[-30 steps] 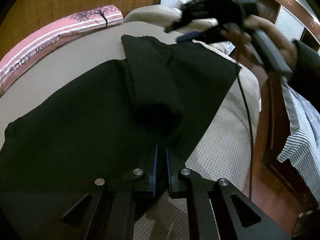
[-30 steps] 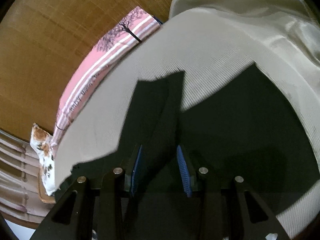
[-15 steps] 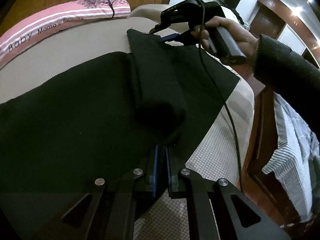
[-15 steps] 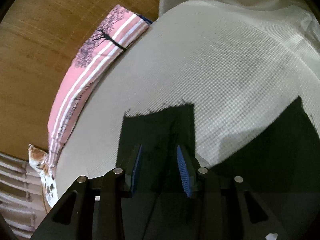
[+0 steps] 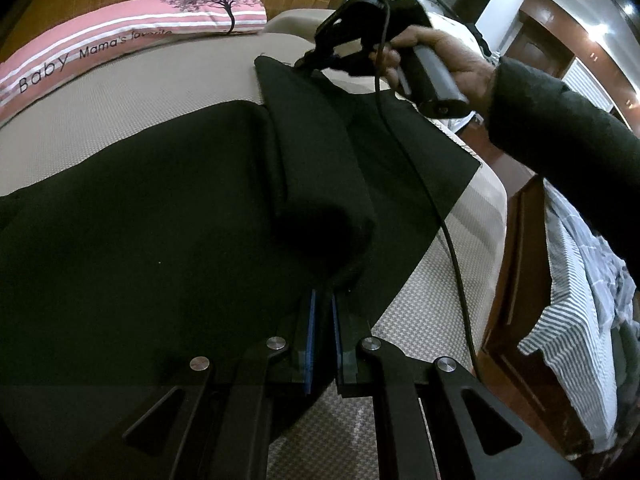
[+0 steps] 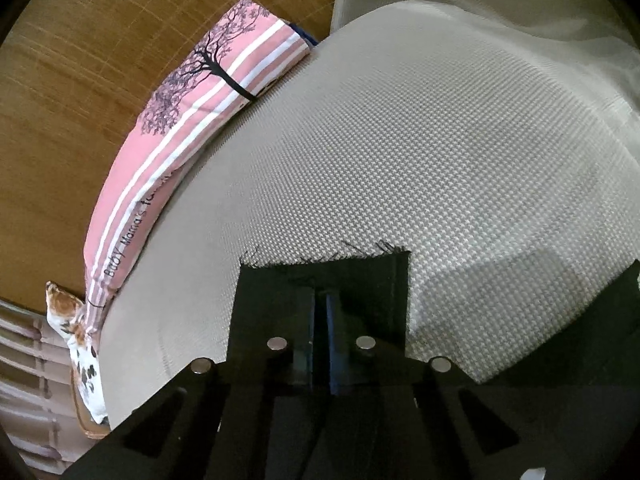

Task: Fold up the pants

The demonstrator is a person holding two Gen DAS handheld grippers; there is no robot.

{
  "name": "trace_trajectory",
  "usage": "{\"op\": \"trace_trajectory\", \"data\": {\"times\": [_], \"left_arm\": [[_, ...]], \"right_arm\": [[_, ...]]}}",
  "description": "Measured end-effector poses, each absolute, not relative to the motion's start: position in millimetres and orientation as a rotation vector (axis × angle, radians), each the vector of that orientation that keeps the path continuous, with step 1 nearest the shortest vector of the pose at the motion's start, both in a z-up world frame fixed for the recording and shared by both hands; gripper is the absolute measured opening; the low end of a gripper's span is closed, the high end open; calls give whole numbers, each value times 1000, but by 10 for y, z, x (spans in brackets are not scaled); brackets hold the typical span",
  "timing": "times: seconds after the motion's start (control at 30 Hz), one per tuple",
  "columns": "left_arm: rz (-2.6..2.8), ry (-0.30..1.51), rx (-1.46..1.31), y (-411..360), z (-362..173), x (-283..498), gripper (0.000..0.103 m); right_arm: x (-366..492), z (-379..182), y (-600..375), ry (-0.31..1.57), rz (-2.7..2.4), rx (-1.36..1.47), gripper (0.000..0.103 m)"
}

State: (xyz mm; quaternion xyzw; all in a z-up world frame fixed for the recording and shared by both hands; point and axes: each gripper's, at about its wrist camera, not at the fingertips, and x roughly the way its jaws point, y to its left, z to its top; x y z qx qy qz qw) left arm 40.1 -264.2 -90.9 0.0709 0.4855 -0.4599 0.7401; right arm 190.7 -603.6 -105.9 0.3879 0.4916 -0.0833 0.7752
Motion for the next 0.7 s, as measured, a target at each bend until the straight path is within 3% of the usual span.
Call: {"op": "trace_trajectory", "data": {"times": [0.37,0.7], "left_arm": [[-983,1033,182,-2684,-773,398,8],[-1008,974,270,-2726,-698,320,8]], "right_arm": [[1758,18,-5996,912,-139,798,4],[732,566,-6263,814,-316,797,4]]}}
